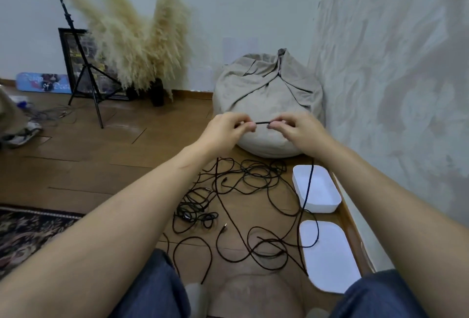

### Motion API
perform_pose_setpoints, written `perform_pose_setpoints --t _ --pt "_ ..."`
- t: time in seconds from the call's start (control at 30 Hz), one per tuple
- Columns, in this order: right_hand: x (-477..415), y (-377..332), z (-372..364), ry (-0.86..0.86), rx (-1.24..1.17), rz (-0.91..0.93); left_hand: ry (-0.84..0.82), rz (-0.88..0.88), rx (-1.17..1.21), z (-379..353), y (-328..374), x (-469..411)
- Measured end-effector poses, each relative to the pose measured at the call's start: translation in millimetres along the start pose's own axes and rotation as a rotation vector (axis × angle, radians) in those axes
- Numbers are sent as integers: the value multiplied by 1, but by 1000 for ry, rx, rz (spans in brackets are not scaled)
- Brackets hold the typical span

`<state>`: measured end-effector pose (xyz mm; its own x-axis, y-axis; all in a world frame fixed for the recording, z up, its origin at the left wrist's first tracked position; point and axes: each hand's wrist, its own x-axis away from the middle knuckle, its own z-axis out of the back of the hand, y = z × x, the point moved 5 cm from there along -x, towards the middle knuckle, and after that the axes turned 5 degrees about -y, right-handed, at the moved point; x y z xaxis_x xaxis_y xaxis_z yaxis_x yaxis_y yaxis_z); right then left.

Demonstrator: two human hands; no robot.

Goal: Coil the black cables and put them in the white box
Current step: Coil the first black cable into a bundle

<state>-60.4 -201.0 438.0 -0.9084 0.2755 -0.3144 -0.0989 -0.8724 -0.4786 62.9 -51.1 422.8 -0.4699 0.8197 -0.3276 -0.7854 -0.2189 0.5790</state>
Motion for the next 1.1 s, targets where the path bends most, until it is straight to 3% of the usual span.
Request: perform_pose_setpoints --t 0.17,0.3,0.53,0.73,0.83,0.93,1.1 --pt "11 27 5 -3 94 -97 -17 52 -45 3 -28 7" --pt "4 2 -19 -106 56 29 -62 -25 -5 -13 -7 3" --pt "13 35 4 51 100 -131 0 56 -33 6 -28 7" --pt "4 -4 -9 -3 65 50 -10 -47 -7 -2 2 4" --pt "8 23 9 101 187 -78 15 39 -9 8 -17 6" --pt "20 50 13 30 257 -196 -16 47 -19 5 -19 8" --pt "12 6 -12 -78 117 23 -54 -25 15 -12 1 5"
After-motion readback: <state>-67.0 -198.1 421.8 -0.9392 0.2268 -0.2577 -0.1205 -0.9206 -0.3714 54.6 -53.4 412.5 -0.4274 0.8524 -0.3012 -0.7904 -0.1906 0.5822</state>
